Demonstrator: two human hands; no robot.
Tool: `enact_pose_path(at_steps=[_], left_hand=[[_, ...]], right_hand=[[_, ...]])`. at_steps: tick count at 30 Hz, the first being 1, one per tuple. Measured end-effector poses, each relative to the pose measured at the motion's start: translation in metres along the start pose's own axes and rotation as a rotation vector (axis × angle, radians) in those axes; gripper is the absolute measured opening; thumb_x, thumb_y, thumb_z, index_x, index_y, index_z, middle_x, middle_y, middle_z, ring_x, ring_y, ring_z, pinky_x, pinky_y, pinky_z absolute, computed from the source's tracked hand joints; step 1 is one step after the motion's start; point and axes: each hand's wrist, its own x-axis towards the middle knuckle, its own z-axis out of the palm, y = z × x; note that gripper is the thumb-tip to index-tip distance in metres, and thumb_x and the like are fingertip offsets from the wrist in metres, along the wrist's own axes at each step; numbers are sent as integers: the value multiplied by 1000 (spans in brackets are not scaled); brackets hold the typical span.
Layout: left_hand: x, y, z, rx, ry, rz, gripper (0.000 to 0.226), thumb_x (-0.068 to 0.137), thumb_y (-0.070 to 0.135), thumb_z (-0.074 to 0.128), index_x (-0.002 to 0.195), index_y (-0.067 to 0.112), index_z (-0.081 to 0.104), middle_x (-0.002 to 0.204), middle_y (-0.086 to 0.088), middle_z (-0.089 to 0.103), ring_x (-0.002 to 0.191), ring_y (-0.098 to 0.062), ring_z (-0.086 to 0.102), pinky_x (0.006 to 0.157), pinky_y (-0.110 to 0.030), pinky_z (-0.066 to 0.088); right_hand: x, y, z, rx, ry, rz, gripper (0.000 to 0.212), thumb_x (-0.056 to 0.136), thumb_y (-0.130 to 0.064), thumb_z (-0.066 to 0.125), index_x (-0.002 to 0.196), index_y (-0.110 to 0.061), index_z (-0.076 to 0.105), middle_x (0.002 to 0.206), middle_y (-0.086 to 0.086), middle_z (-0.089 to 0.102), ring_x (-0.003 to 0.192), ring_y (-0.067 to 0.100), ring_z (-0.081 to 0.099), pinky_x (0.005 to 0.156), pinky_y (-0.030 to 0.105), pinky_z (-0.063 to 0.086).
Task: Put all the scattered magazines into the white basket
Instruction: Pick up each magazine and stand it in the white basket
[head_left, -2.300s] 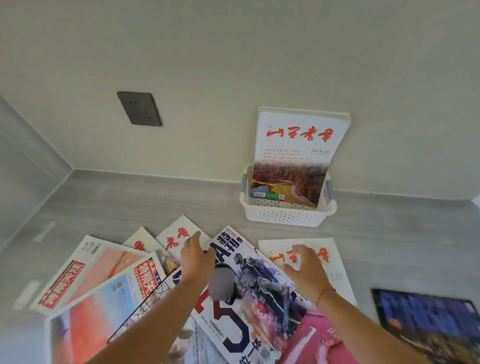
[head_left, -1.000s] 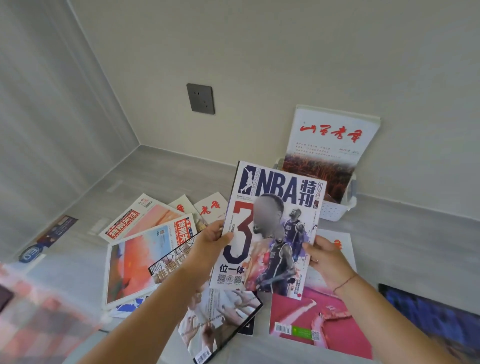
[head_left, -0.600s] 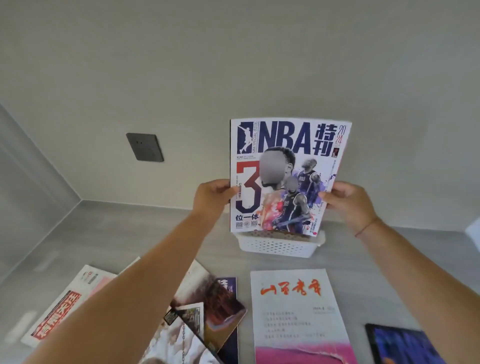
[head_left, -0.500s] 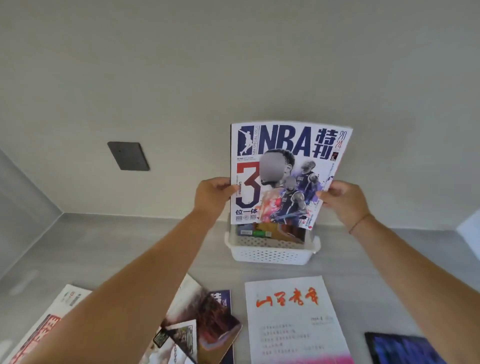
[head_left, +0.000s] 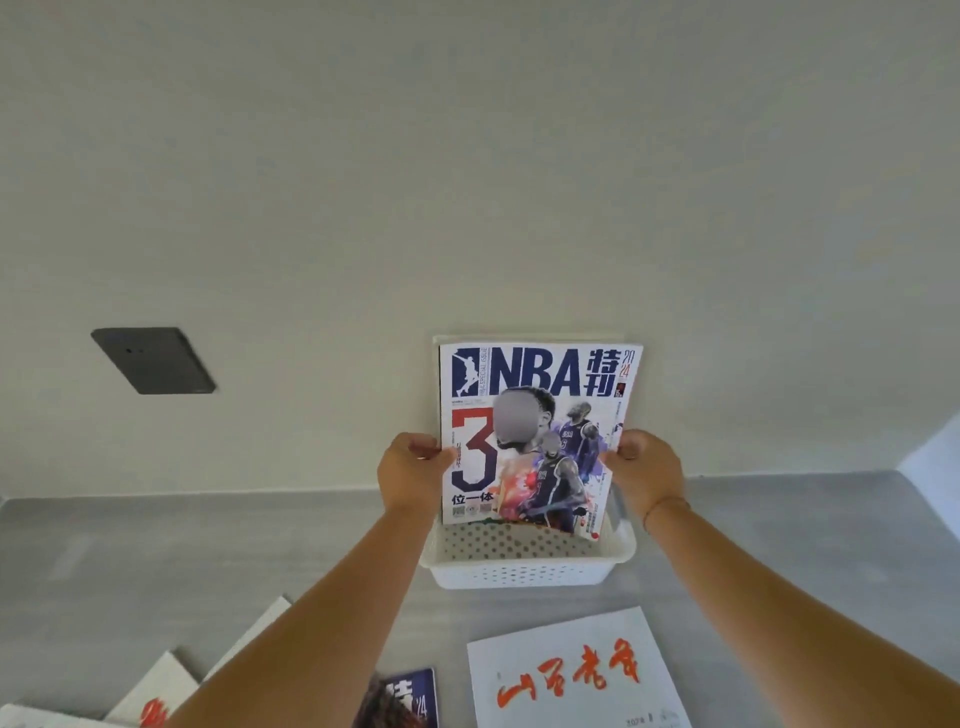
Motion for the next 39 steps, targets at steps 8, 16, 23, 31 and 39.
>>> enact_pose_path(at_steps=[8, 16, 23, 31, 39], left_hand=[[1, -14, 6, 67, -35, 52, 19, 86, 18, 60, 96, 26, 75, 72, 14, 68, 67, -2, 63, 56, -20, 49], [0, -15, 6, 89, -18, 51, 18, 87, 23, 60, 98, 24, 74, 73, 12, 71, 65, -2, 61, 54, -18, 45], [-15, -16, -5, 72, -84, 52, 32, 87, 26, 63, 115, 13, 64, 107, 2, 70, 89, -9, 65, 79, -21, 49], [-77, -67, -80, 156, 1, -30, 53, 87, 31, 63, 135, 16, 47, 141, -4, 49, 130, -22, 45, 108, -37, 35], [-188, -178, -184, 503, 160, -139, 62, 85, 33, 63, 140, 17, 40, 148, -3, 39, 137, -23, 34, 113, -42, 28]], right_hand=[[-2, -13, 20, -29, -67, -62, 33, 94, -17, 45, 127, -11, 46, 124, 10, 61, 98, 26, 59, 91, 36, 47], [0, -15, 23, -66, -100, -36, 35, 94, -12, 41, 130, -11, 39, 125, 16, 58, 90, 26, 58, 81, 38, 50], [-22, -20, 20, -14, -78, -71, 64, 88, -7, 54, 144, -12, 22, 149, 11, 31, 137, 30, 33, 110, 40, 30], [-127, -12, 27, -91, 54, -427, 48, 82, -5, 61, 127, -12, 43, 133, 9, 42, 127, 23, 42, 103, 32, 42], [-270, 16, 99, -191, -582, -392, 41, 82, -16, 62, 121, -15, 49, 121, 4, 49, 119, 20, 48, 103, 29, 38]])
